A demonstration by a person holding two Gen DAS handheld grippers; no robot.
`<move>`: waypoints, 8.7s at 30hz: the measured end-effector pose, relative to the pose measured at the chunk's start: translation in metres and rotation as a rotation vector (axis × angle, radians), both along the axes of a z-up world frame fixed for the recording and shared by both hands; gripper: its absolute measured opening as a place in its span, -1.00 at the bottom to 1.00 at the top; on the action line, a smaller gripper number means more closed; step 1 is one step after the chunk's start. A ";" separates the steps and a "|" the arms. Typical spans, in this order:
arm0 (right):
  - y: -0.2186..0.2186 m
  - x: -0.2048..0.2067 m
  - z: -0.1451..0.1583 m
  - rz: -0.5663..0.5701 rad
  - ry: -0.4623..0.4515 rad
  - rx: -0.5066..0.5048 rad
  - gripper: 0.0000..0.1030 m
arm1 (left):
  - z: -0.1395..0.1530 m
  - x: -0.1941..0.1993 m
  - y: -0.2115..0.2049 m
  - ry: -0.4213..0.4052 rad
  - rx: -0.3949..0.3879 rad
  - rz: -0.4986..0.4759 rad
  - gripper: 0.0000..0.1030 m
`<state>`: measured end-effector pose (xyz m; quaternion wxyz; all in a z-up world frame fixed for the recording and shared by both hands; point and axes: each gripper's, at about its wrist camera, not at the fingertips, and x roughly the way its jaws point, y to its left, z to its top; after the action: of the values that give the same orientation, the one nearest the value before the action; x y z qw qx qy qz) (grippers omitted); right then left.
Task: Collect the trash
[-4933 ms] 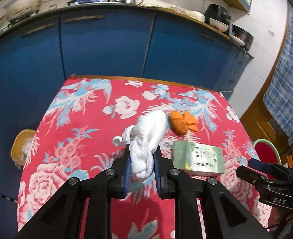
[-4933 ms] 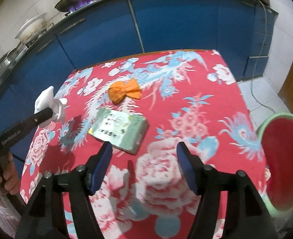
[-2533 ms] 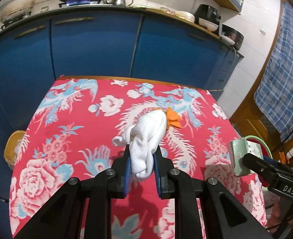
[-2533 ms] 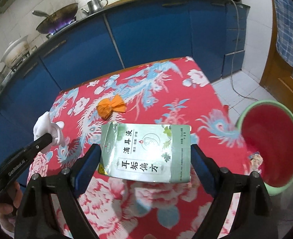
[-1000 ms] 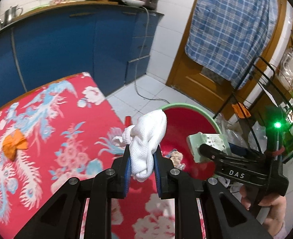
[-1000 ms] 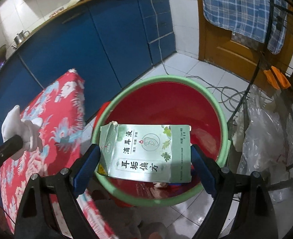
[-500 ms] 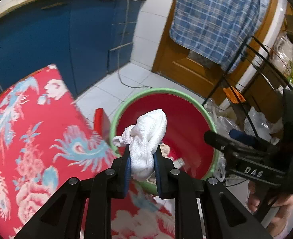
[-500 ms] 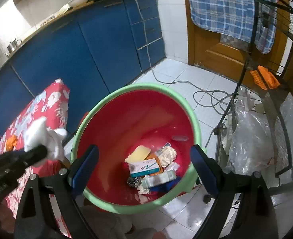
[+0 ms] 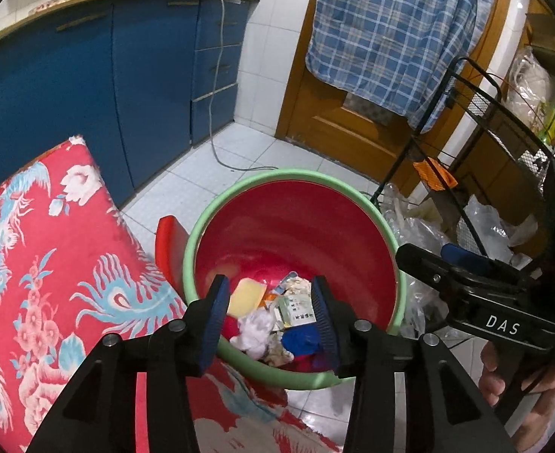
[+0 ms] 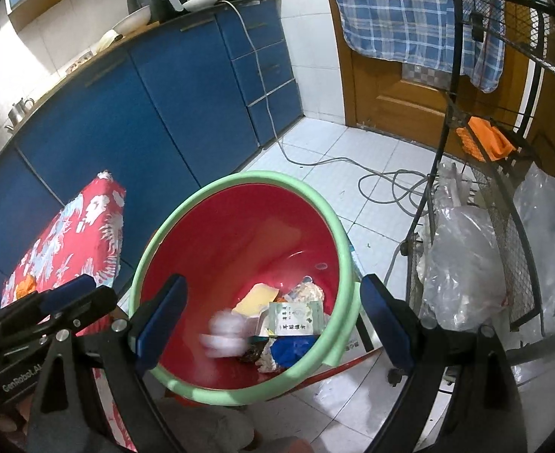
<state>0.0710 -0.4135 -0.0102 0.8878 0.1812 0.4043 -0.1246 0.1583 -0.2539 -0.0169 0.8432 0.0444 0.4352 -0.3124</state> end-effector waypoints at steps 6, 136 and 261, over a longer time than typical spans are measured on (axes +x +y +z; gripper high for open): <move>0.011 -0.003 0.005 0.028 -0.011 0.005 0.78 | 0.007 -0.001 0.019 -0.013 0.002 0.031 -0.10; 0.002 -0.047 -0.005 -0.031 0.015 0.043 0.78 | -0.014 -0.007 0.002 0.001 0.046 -0.068 -0.39; 0.224 -0.096 0.050 0.335 -0.199 -0.127 0.78 | 0.042 -0.145 0.241 -0.228 0.062 0.586 -0.02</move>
<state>-0.0253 -0.1898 0.0403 0.9413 0.0666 0.3306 0.0179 0.0130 -0.0125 0.0254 0.9389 -0.0226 0.3415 -0.0359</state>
